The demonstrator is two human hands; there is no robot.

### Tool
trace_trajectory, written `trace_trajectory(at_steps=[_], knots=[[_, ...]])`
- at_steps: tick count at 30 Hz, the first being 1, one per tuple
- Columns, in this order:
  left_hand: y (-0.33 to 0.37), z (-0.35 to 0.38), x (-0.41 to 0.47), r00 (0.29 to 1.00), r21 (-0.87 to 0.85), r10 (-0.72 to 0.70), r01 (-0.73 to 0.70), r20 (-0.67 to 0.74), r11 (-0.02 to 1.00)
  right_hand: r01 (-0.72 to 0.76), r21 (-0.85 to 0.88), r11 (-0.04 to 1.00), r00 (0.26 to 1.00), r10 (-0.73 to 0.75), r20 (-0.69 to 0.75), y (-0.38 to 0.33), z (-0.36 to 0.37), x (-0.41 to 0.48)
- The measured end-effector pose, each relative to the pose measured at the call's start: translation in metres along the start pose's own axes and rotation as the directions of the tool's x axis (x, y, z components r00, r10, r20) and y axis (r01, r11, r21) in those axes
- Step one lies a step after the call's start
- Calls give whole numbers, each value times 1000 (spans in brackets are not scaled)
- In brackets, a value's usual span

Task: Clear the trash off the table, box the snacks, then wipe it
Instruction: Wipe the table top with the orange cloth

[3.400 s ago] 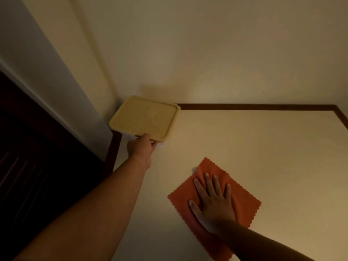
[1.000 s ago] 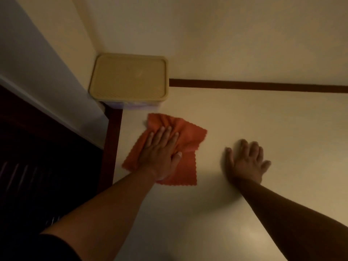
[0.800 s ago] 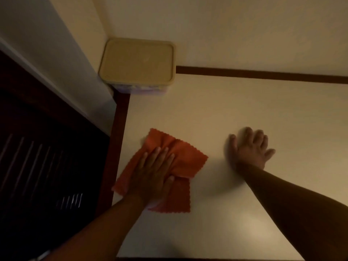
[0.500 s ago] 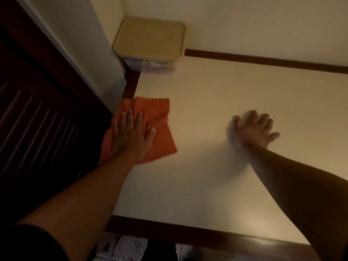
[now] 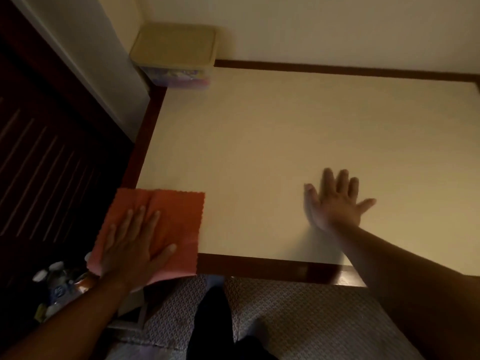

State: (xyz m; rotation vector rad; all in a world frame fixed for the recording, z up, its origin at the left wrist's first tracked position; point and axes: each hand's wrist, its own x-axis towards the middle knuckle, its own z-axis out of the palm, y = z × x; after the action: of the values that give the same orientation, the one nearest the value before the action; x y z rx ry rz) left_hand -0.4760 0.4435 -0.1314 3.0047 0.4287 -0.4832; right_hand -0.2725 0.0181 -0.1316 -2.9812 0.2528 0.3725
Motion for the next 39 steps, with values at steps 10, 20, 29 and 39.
trace_trajectory(at_steps=[10,20,29,39], knots=[[238,-12,49,910,35,414,-415,18,909,28,59,998,999,-27,-23,8,6,4],[152,-12,58,962,71,273,-271,-22,960,40,106,994,997,-34,-63,11,8,7],[287,-37,143,933,49,359,-358,-25,933,5,162,987,999,1,-38,14,7,10],[174,-34,118,986,25,168,-167,-20,986,2,176,984,1000,-3,3,16,2,12]])
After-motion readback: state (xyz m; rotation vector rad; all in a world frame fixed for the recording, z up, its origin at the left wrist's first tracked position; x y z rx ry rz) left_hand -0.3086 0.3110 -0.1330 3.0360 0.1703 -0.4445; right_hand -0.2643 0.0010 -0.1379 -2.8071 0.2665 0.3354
